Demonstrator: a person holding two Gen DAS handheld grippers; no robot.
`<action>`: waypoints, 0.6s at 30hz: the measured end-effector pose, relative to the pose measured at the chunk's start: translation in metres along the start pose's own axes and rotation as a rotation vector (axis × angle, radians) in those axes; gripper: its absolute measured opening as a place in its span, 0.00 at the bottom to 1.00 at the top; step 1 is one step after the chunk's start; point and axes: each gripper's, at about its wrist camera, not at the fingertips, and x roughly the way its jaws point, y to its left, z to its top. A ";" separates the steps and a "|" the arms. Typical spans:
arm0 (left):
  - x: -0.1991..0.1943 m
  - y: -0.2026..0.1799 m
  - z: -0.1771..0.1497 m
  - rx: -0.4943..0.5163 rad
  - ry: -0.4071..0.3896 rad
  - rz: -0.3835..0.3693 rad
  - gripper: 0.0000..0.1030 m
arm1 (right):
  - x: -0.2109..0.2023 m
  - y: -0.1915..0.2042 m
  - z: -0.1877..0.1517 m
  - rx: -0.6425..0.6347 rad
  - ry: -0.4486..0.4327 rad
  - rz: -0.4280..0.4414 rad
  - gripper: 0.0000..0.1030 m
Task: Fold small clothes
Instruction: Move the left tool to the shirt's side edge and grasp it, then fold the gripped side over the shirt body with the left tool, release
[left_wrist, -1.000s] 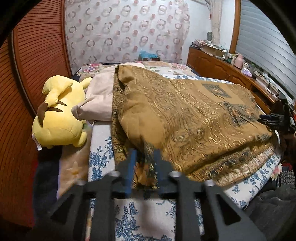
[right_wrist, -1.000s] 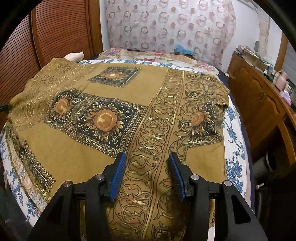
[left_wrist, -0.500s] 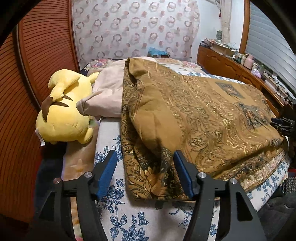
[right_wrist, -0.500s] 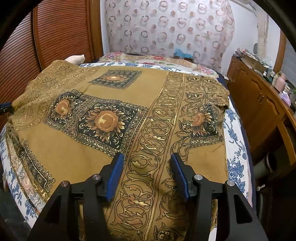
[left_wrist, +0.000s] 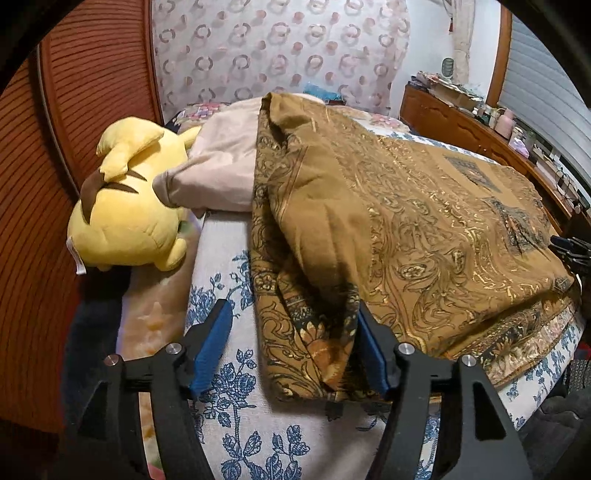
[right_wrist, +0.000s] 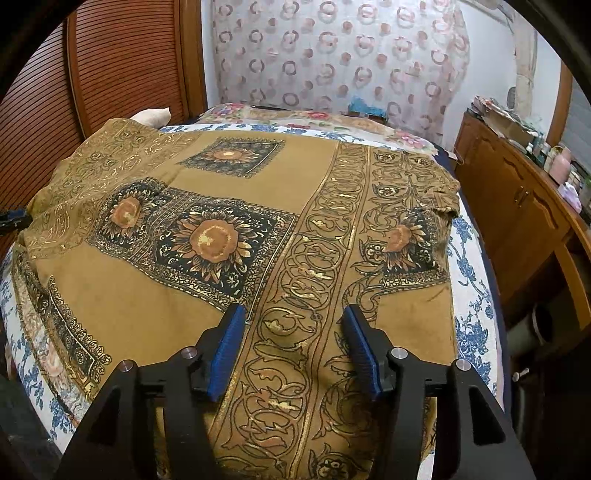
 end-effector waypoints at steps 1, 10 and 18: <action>0.002 0.001 -0.001 -0.006 0.005 -0.004 0.65 | 0.000 0.000 0.000 0.000 0.000 0.000 0.56; 0.005 0.000 -0.003 -0.035 -0.021 -0.057 0.47 | 0.001 0.000 0.000 0.000 -0.002 0.003 0.57; -0.029 -0.044 0.037 0.037 -0.109 -0.246 0.06 | -0.017 -0.015 -0.003 0.066 -0.040 0.090 0.51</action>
